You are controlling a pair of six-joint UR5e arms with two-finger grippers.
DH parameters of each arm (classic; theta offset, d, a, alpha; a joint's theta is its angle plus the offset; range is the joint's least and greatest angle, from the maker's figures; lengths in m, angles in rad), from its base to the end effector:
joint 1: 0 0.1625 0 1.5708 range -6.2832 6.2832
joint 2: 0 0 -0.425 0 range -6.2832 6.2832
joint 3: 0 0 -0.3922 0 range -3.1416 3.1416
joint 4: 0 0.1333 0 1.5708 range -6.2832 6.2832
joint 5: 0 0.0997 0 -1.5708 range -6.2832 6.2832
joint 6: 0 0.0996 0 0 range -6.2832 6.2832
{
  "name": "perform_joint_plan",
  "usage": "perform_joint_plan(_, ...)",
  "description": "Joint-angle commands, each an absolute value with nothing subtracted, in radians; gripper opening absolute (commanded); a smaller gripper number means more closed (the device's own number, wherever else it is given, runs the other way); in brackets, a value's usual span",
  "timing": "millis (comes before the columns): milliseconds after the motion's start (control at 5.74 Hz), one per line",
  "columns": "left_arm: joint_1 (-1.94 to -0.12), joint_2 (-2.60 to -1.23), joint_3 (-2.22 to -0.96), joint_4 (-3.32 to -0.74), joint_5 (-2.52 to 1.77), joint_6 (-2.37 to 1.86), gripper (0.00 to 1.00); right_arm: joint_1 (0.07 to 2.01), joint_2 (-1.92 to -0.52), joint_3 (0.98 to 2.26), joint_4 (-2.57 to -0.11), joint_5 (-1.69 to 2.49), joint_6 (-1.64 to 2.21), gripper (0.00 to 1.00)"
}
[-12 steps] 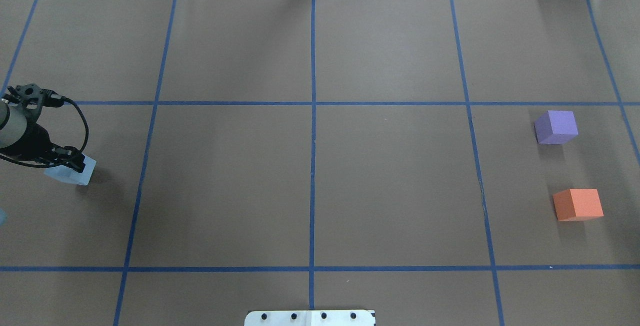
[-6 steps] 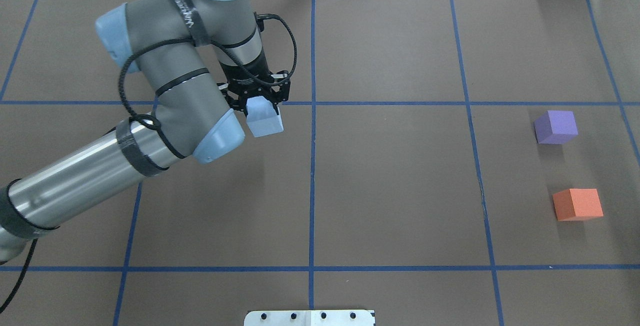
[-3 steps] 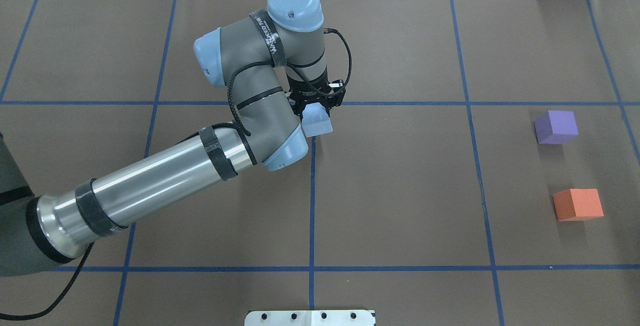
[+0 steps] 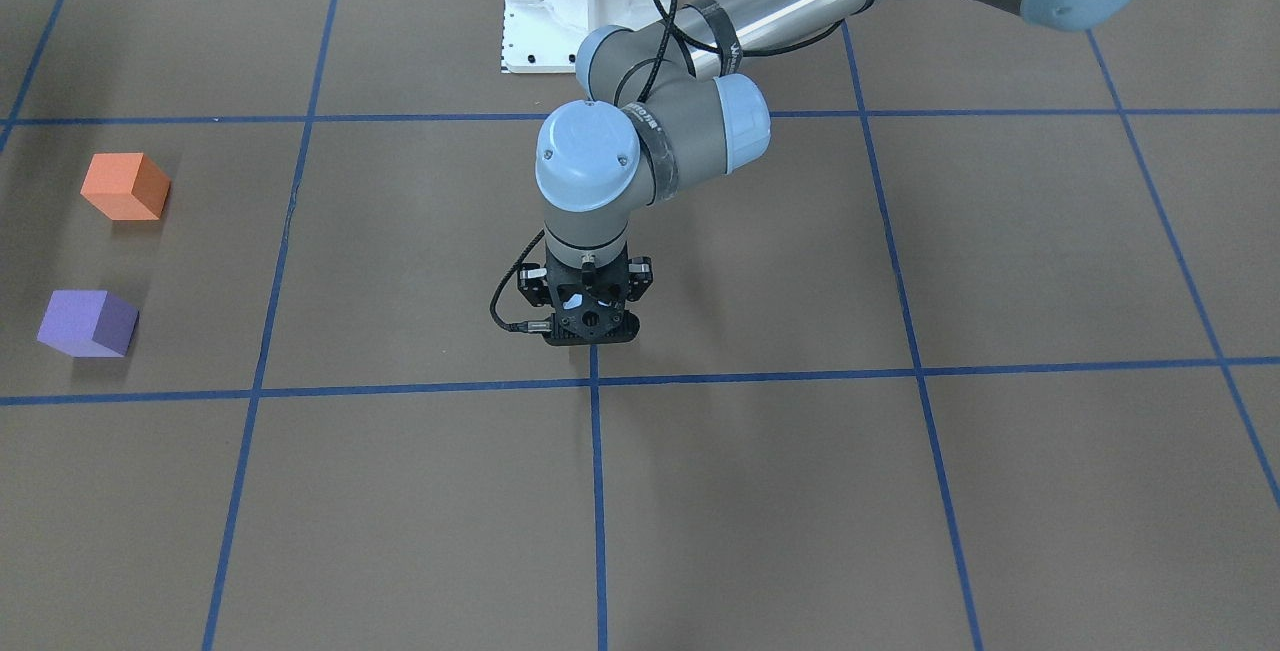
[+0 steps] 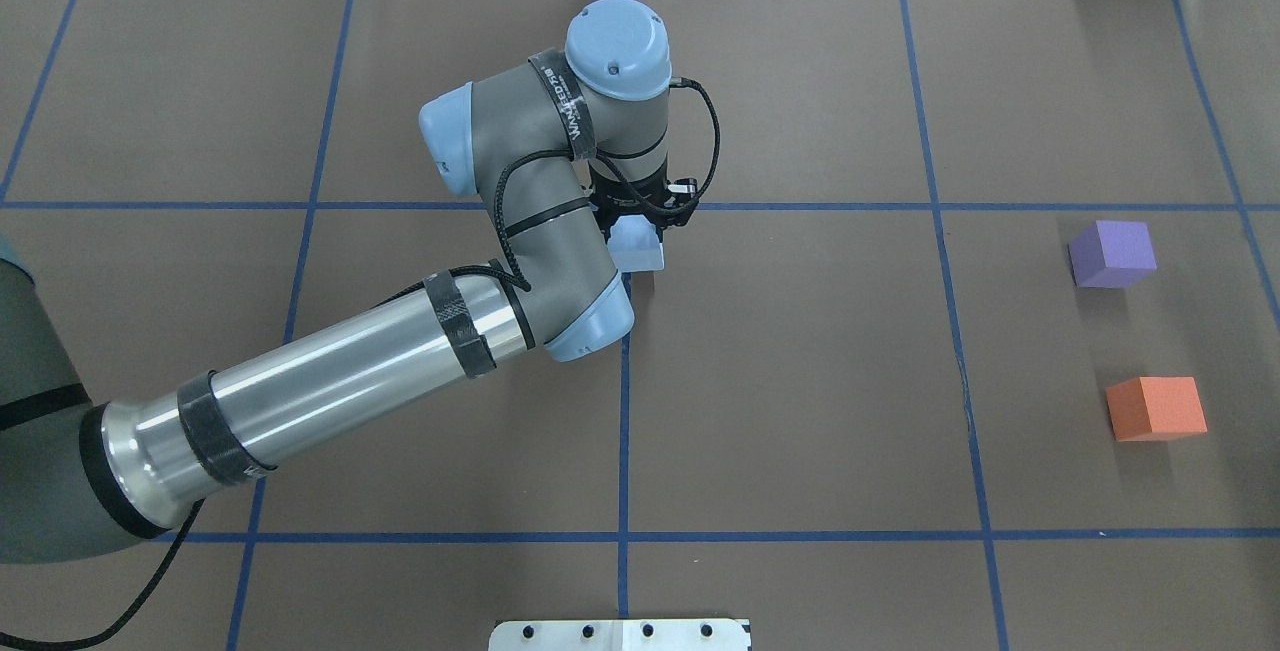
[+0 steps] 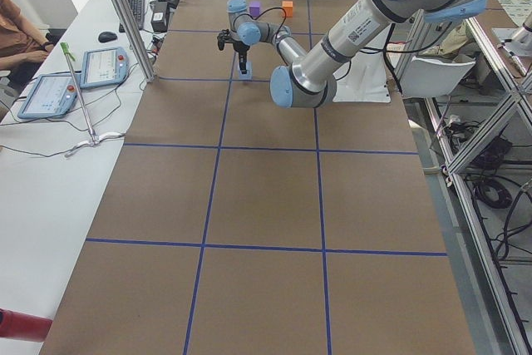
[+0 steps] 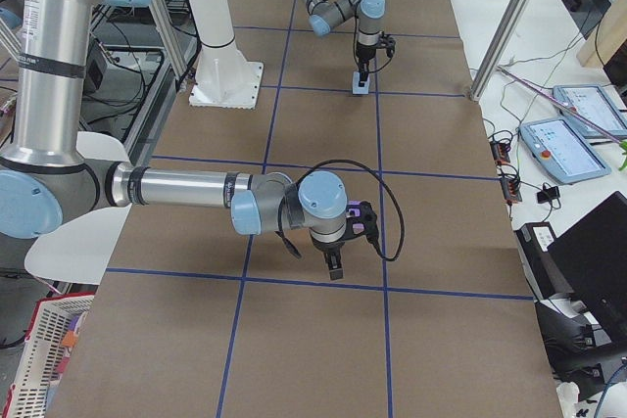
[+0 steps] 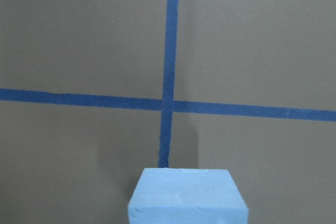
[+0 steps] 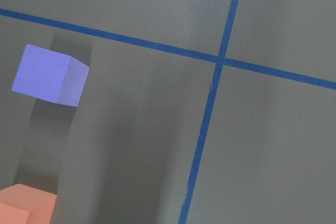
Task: Place blue block between orange and purple blocks
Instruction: 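Release the light blue cube and lift the left gripper while the right arm approaches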
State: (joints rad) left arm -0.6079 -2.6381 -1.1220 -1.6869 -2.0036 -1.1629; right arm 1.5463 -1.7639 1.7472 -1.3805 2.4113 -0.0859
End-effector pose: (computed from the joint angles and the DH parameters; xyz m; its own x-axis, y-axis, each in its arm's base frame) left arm 0.6261 -0.5471 0.1404 0.6733 -0.0298 -0.7388 0.0225 0.9996 -0.0198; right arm 0.0488 -0.4216 0.6344 0.6592 -0.2289 0.7163 0.0810 0.9686 0.2350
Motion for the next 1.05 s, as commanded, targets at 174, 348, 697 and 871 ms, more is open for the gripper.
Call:
perform_joint_plan(174, -0.606, -2.637, -1.12, -1.68, -1.994, -1.158, 0.99, 1.546, -1.761, 1.747, -1.381, 2.411, -0.086, 1.0)
perform_joint_plan(348, -0.606, -2.632, -1.12, -1.675, -1.994, -1.16, 1.0, 1.546, -1.758, 1.749, -1.382, 2.411, -0.086, 1.0)
perform_joint_plan(697, -0.626, -2.635, -1.152, -1.655, -2.006, -1.161, 1.0, 1.546, -1.746, 1.75, -1.382, 2.486, -0.068, 1.0)
perform_joint_plan(871, -0.684, -2.632, -1.175, -1.655, -2.084, -1.161, 1.0, 1.534, -1.708, 1.759, -1.382, 2.488, 0.022, 1.0)
